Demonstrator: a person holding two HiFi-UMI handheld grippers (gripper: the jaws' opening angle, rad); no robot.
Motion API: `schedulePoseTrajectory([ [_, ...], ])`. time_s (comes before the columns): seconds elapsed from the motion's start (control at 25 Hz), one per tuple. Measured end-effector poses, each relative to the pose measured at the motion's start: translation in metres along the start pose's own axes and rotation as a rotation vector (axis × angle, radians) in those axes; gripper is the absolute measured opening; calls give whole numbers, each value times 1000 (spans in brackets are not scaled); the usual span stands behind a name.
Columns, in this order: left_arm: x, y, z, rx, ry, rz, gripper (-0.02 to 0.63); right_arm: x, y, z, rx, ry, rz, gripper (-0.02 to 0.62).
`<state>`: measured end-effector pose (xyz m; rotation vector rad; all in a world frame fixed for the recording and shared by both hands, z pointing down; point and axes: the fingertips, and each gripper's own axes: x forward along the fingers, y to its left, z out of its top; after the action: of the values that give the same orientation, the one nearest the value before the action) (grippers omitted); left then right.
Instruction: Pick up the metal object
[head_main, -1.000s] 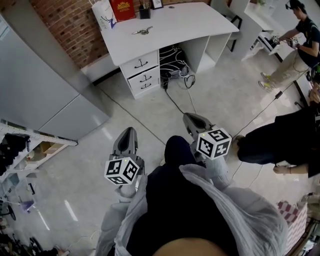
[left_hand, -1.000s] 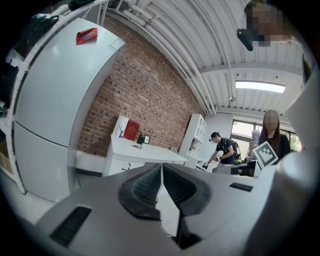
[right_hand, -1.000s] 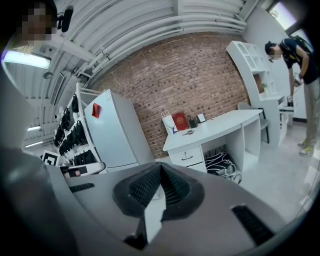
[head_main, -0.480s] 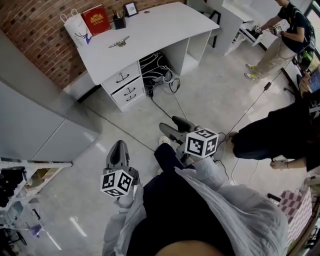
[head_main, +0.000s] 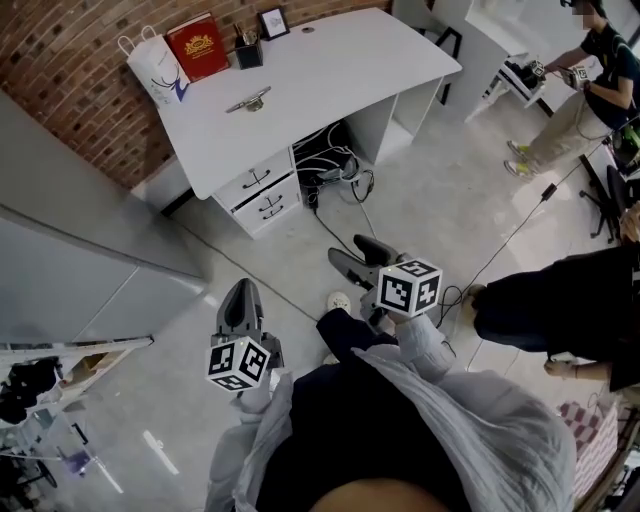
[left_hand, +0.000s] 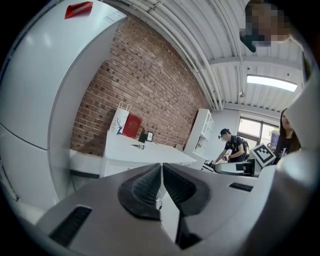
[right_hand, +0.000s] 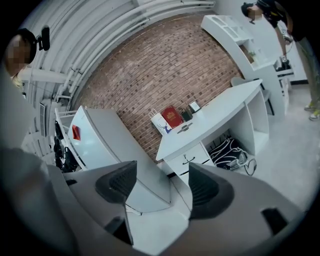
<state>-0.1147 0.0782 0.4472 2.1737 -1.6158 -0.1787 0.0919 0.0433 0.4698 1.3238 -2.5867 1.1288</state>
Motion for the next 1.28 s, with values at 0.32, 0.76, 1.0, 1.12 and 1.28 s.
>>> schedulePoseTrajectory([
  [0.32,66,14,15,-11,-3,14,29,46,-25,42,41,22,27,322],
  [0.76,117,19,18,1,-5,57,29,81,-64,68,84,47,65,322],
  [1.0,123,19,15,21,-5,66,28,96,-68,73,132,22,103,313],
  [1.12,129,15,18,19,-5,60,28,96,-70,72,159,29,102,311],
  [1.28,147,18,27,21,-18,50,28,110,-73,82,169,27,107,311],
])
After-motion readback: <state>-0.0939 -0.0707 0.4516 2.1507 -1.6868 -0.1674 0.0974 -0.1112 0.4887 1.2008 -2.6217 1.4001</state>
